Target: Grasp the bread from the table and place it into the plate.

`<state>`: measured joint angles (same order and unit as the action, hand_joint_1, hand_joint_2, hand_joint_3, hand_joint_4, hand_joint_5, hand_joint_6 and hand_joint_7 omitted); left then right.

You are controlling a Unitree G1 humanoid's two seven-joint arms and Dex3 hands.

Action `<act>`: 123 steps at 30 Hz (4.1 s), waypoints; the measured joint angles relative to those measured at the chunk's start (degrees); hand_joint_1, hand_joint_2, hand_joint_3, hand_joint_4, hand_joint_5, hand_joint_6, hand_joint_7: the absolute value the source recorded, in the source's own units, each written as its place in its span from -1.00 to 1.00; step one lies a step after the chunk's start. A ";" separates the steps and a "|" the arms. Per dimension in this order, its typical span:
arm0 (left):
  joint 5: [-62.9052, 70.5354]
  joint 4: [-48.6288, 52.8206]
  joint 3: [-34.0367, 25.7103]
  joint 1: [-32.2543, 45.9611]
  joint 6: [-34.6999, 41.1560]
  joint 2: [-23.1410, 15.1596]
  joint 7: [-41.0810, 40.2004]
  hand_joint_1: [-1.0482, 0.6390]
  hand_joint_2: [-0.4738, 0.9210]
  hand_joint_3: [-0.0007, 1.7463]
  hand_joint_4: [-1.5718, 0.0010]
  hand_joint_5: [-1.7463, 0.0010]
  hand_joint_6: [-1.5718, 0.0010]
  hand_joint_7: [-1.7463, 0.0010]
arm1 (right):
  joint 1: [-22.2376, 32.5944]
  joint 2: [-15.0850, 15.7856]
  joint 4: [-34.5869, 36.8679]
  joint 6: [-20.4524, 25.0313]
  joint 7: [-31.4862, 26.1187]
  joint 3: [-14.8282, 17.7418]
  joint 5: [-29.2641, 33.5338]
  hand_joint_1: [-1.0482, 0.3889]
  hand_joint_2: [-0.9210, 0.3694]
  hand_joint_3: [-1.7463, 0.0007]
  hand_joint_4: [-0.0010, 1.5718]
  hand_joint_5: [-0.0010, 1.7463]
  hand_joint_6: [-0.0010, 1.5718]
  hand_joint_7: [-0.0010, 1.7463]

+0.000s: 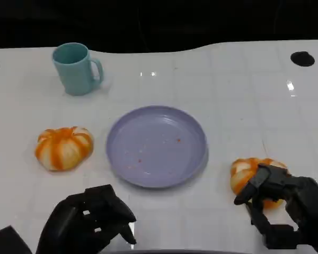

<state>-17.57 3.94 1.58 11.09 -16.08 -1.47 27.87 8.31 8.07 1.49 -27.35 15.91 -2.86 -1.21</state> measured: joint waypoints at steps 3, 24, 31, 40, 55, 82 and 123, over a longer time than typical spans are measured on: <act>0.02 0.04 0.00 -0.02 -0.05 0.00 0.00 -0.79 1.00 -0.92 -0.16 -0.66 -0.25 -0.20 | 0.00 0.00 0.00 0.00 0.00 0.02 -0.03 0.34 -0.31 -0.27 -0.02 0.78 -0.02 0.35; 0.01 0.18 0.01 -0.12 -0.37 -0.03 0.00 -0.79 1.00 -0.92 -0.16 -0.67 -0.24 -0.22 | -2.96 13.86 -13.26 10.41 -0.89 1.98 24.52 -0.10 -0.84 1.00 -0.68 -0.44 -0.44 -0.93; -0.12 0.12 0.02 -0.05 0.13 -0.06 0.02 -0.79 1.00 -0.93 -0.14 -0.67 -0.24 -0.20 | -1.47 16.30 -22.34 19.09 1.19 1.42 35.20 -0.06 -0.76 1.00 -0.79 -0.58 -0.56 -1.00; -0.09 0.19 0.03 -0.25 0.08 -0.05 0.02 -0.80 1.00 -0.91 -0.15 -0.67 -0.24 -0.20 | -2.77 18.15 -25.37 24.12 3.89 -1.85 43.19 0.00 -0.74 1.00 -0.72 -0.60 -0.51 -0.98; 0.43 0.00 0.57 0.02 0.04 0.07 -0.01 -0.81 1.00 -0.92 -0.16 -0.64 -0.26 -0.16 | -10.14 18.99 -14.63 27.51 3.07 -7.42 48.52 0.08 -0.78 0.99 -0.55 -0.74 -0.42 -0.99; 0.42 -1.27 1.04 0.85 0.71 0.85 -0.04 -0.81 1.00 -0.93 -0.17 -0.62 -0.30 -0.08 | -19.08 15.66 0.12 32.01 1.95 -14.14 45.34 0.03 -0.93 0.99 -0.41 -0.88 -0.36 -0.98; 0.67 -4.80 2.01 2.43 2.06 1.21 -1.49 -0.75 1.00 -0.93 -0.13 -0.62 -0.26 -0.09 | -35.54 11.33 37.75 14.41 -40.65 -23.78 48.07 0.24 -0.55 0.20 0.16 1.00 0.00 0.81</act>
<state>-16.90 -0.85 3.59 13.52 -14.03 -0.27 26.38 -27.23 19.40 39.23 -12.95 -24.73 -26.64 46.86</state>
